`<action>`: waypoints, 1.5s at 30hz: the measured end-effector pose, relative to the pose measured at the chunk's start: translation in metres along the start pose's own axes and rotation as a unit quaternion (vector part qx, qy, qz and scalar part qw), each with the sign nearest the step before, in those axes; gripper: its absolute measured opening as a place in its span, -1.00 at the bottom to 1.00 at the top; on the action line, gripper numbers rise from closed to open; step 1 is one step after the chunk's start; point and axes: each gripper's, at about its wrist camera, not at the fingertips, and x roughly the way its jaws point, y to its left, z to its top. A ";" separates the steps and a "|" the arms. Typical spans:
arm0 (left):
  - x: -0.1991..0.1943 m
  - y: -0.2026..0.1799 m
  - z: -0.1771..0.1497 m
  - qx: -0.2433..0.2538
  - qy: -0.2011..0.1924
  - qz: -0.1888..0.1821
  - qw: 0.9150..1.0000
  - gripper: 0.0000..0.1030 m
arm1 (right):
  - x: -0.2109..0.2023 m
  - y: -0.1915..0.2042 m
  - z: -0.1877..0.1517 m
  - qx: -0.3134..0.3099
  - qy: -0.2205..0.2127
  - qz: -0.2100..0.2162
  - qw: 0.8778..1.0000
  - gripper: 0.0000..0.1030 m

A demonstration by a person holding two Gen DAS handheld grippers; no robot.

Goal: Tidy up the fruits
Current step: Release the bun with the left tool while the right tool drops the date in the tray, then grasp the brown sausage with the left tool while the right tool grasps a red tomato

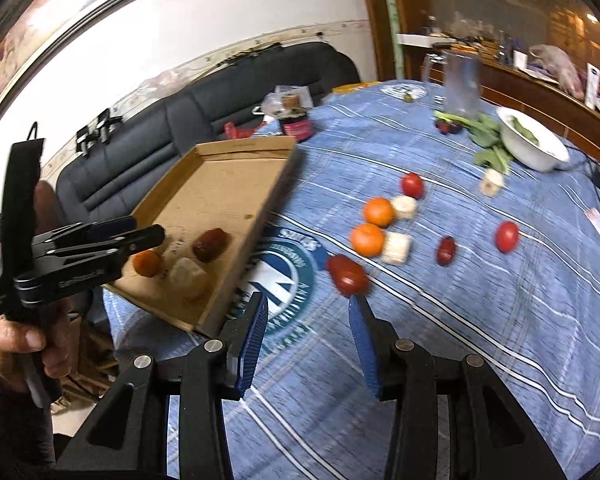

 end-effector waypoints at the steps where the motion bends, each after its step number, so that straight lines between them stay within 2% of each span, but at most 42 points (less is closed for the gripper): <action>1: 0.000 -0.004 0.000 0.002 0.001 -0.004 1.000 0.08 | -0.001 -0.005 -0.002 0.003 0.001 -0.003 1.000 -0.16; 5: -0.002 -0.020 0.001 0.008 0.002 -0.022 1.000 0.19 | -0.005 -0.019 -0.008 0.015 0.002 -0.011 1.000 -0.15; 21: 0.007 -0.093 -0.001 0.057 0.021 -0.083 0.995 0.19 | -0.014 -0.068 -0.022 0.058 0.002 -0.041 0.997 -0.15; 28: 0.021 -0.111 0.005 0.065 0.035 -0.101 0.992 0.19 | -0.014 -0.096 -0.020 0.075 -0.004 -0.060 0.995 -0.15; 34: 0.043 -0.121 0.008 0.057 0.056 -0.114 0.990 0.19 | 0.007 -0.136 0.001 0.101 -0.009 -0.085 0.991 -0.14; 45: 0.091 -0.139 0.013 0.060 0.091 -0.099 0.989 0.18 | 0.059 -0.175 0.033 0.113 0.003 -0.109 0.988 -0.14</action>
